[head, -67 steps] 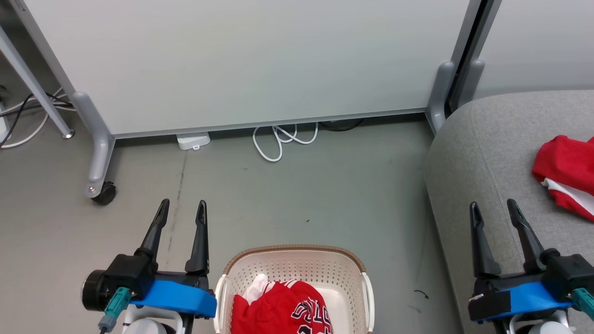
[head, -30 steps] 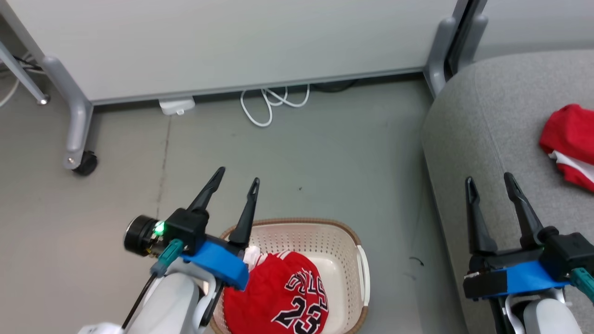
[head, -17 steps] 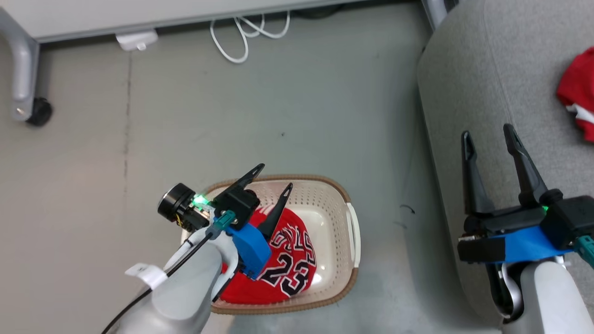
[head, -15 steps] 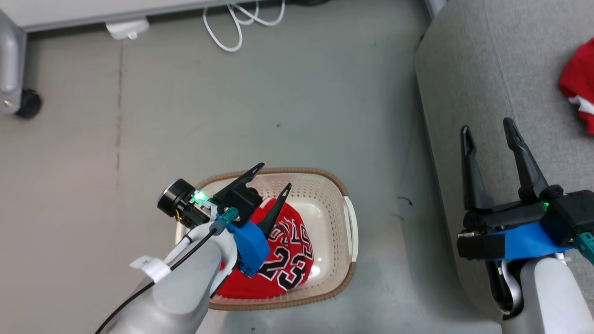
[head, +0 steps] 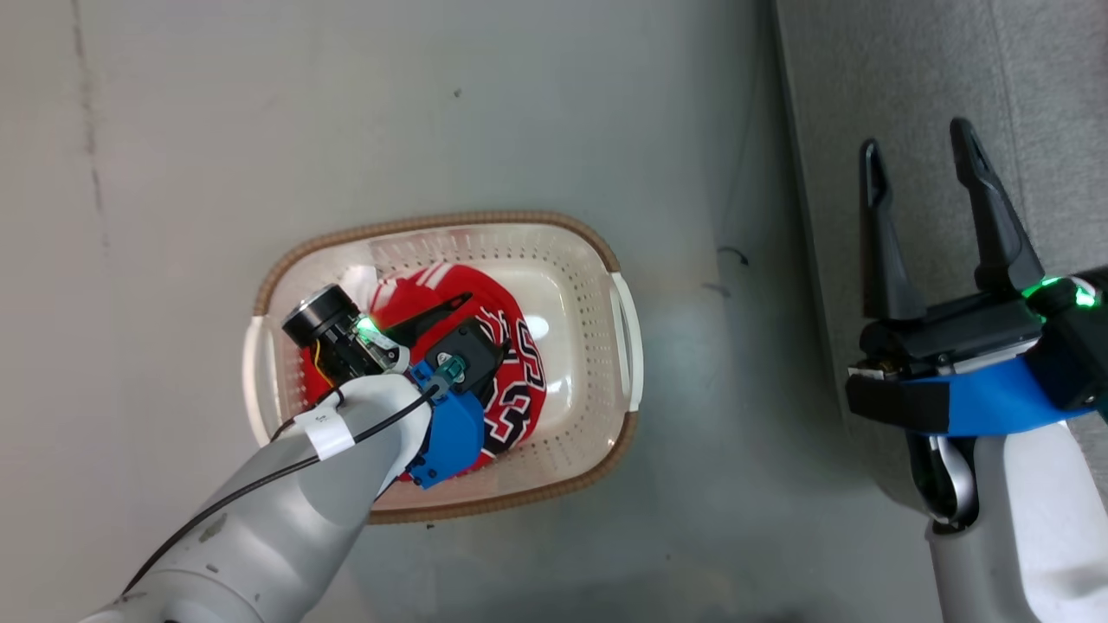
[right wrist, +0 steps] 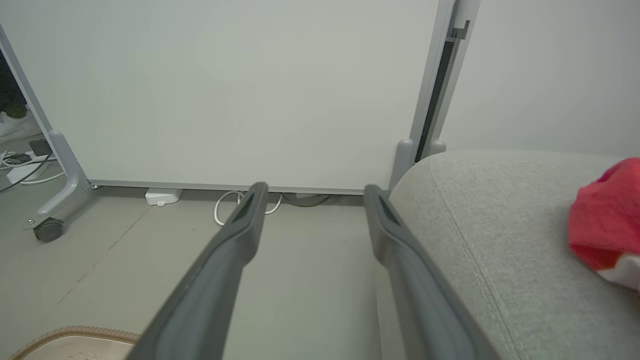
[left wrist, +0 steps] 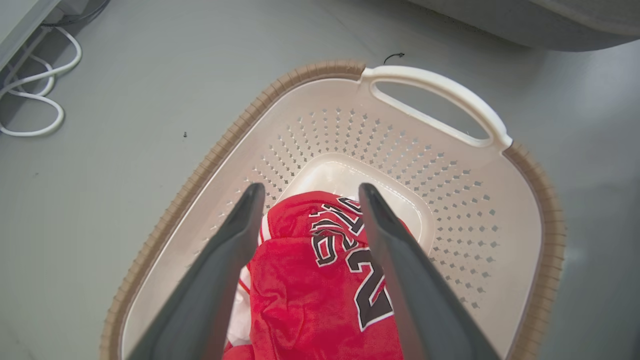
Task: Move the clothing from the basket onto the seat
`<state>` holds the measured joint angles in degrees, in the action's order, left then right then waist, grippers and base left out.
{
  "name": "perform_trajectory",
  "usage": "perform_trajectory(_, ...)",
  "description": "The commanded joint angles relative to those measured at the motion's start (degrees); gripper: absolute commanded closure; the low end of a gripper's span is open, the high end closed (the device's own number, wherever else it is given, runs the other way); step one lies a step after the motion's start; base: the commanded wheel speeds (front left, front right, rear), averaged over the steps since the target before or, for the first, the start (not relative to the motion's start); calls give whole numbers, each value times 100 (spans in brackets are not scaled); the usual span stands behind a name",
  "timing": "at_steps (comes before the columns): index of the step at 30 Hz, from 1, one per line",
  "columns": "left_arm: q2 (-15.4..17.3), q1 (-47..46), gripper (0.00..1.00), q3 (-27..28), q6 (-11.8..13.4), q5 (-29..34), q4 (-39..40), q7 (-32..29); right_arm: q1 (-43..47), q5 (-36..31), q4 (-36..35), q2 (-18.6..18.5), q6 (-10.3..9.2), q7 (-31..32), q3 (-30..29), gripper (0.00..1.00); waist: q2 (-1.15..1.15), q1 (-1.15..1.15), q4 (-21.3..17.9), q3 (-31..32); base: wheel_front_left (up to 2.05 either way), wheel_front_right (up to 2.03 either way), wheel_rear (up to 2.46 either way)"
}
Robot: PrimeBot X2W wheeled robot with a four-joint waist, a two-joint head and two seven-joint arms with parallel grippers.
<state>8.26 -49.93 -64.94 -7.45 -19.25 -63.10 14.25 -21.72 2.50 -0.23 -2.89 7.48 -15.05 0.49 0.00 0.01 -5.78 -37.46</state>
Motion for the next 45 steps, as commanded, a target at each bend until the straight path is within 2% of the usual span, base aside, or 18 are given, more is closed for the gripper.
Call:
perform_trajectory(1,20,-175,0,-176,-2,-46,-109,-10,-158,10,-69,2,3,-20,36,0,0,-1,-153,-401,0,0,0)
perform_trajectory(5,20,-404,0,-561,-2,-153,-342,-142,-306,70,-212,2,3,-20,137,0,0,-1,-276,-738,0,0,0)
perform_trajectory(11,112,-653,0,-795,-2,10,-602,-396,-392,127,-424,2,3,-20,204,0,0,-1,-440,-1154,0,0,0)
perform_trajectory(28,463,-1184,0,-857,-2,614,-859,-707,-169,158,-1080,2,3,-20,207,0,0,-1,-780,-2106,0,0,0)
perform_trajectory(40,412,-1309,0,-858,-2,654,-1004,-986,356,-24,-1490,3,3,-20,77,0,0,-1,-743,-2239,0,0,0)
perform_trajectory(41,418,-1307,29,-858,-2,623,-1015,-1048,384,-36,-1524,3,3,-19,71,0,0,-1,-736,-2242,0,0,0)
perform_trajectory(42,412,-1322,80,-858,-2,656,-1015,-1024,413,-43,-1559,3,3,-19,67,0,0,-1,-733,-2246,0,0,0)
perform_trajectory(43,399,-1362,100,-858,-2,633,-1014,-960,437,-43,-1586,3,3,-19,60,0,0,-1,-725,-2251,0,0,0)
perform_trajectory(45,376,-1360,100,-858,-2,656,-1027,-954,436,-69,-1624,3,3,-19,59,0,0,-1,-707,-2257,0,0,0)
